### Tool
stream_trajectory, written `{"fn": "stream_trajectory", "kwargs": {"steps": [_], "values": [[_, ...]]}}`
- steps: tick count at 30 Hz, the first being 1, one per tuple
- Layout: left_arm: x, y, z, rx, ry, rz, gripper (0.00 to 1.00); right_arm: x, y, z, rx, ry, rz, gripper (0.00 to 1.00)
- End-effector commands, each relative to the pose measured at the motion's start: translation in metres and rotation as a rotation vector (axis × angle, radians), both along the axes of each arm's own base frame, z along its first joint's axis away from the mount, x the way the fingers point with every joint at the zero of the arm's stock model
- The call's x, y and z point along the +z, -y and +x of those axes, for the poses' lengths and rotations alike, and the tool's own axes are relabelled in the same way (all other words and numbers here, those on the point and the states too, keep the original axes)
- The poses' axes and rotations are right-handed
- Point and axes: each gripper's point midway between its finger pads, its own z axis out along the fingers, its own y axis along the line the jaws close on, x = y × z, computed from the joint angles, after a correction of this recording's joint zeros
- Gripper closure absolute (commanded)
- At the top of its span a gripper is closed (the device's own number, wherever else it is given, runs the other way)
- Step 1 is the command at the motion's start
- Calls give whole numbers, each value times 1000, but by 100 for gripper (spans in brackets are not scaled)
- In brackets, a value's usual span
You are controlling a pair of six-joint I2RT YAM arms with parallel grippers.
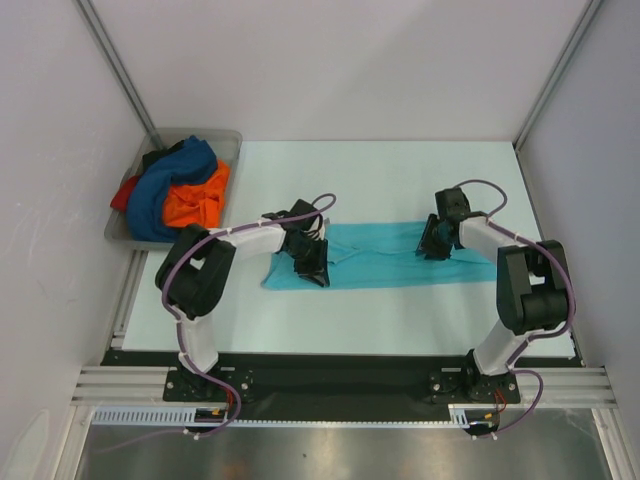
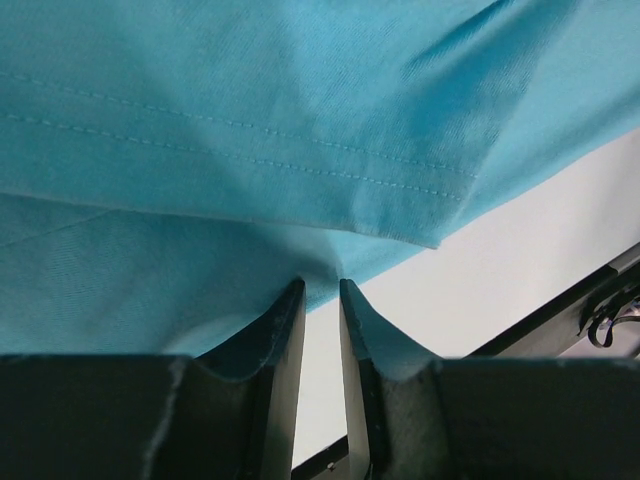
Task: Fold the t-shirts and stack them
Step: Fold the tshirt
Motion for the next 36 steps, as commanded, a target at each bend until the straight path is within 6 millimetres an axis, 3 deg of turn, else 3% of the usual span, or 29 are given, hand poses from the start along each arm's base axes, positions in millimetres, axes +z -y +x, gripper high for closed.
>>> {"fn": "stream_trajectory", "kwargs": {"steps": [1, 6, 8, 12, 13, 14, 16, 21, 24, 28, 36], "values": [[-18, -18, -7, -7, 0, 69, 74, 13, 21, 28, -6, 47, -65, 64], [-18, -21, -7, -11, 8, 79, 75, 31, 43, 61, -27, 72, -118, 55], [-13, -21, -5, -15, 20, 77, 74, 50, 54, 72, -26, 100, -148, 51], [3, -17, 3, -20, 64, 58, 74, 64, 78, 45, -60, 66, -174, 48], [5, -16, 4, -21, 69, 54, 74, 78, 89, 38, -94, 95, -172, 48], [10, -14, 7, -23, 81, 43, 74, 70, 98, 24, -116, 69, -159, 47], [17, -9, 10, -28, 94, 22, 74, 79, 108, 11, -154, 92, -158, 47], [19, -3, 10, -35, 80, -4, 74, 55, 125, -18, -227, 47, -126, 48], [13, -3, 9, -40, 68, -5, 74, 41, 138, -20, -258, 25, -124, 48], [4, -6, 3, -50, 42, 7, 74, 36, 148, -9, -280, 30, -125, 45], [6, -8, 2, -58, 51, 5, 74, 18, 152, 11, -297, 16, -116, 44]]}}
